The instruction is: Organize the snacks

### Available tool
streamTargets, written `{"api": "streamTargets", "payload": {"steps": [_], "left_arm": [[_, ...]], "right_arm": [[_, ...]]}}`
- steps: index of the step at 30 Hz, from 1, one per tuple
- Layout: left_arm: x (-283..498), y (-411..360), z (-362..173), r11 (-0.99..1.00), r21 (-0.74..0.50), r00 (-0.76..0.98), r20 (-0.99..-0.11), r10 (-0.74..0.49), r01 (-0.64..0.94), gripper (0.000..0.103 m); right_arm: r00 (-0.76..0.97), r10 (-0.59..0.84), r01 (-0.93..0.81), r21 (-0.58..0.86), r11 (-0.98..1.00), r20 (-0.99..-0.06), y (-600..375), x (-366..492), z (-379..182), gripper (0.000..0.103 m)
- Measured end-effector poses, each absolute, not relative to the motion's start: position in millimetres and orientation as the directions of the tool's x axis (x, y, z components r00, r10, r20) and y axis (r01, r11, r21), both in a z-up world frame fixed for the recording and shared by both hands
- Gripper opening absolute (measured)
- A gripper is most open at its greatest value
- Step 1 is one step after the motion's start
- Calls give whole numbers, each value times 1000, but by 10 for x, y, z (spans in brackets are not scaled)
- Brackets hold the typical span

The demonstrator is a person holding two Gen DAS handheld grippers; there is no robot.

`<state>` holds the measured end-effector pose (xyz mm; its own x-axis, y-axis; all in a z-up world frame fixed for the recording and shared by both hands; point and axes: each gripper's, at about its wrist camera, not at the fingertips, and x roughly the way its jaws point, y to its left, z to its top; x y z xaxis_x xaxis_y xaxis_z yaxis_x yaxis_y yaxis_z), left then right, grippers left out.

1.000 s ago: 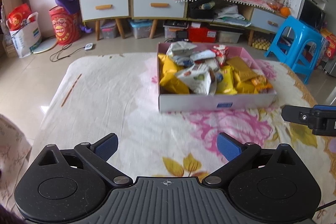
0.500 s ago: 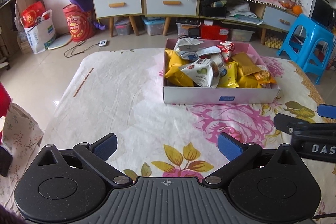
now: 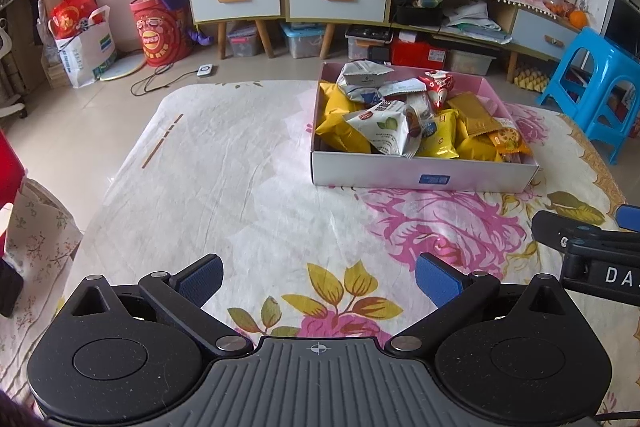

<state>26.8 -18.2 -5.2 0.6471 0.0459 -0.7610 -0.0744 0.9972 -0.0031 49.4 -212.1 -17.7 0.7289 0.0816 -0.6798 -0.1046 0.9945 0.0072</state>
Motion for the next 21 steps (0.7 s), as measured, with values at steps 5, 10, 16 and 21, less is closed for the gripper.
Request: {"api": "streamTargets", "payload": {"steps": [5,10,16,21], "left_arm": [[258,-170,-47,997,-1,647,-760,53,-82,103],[256,-165,-45,997,0,649,-759,53,-81,103],[252,-168,-38,997,1,651,-757,54,-81,103],[252,-169,-36,997,2,651,-757,54,-81,103]], "right_arm": [[731,76,-101,3,995,-679,-2121,483,-180,95],[728,75,-106,-3,994,-682,-2113,489,-197,95],[726,73,-104,-4,995,-684,-2104,490,-207,95],[724,72,-103,-3,995,-686,-2102,492,-213,95]]}}
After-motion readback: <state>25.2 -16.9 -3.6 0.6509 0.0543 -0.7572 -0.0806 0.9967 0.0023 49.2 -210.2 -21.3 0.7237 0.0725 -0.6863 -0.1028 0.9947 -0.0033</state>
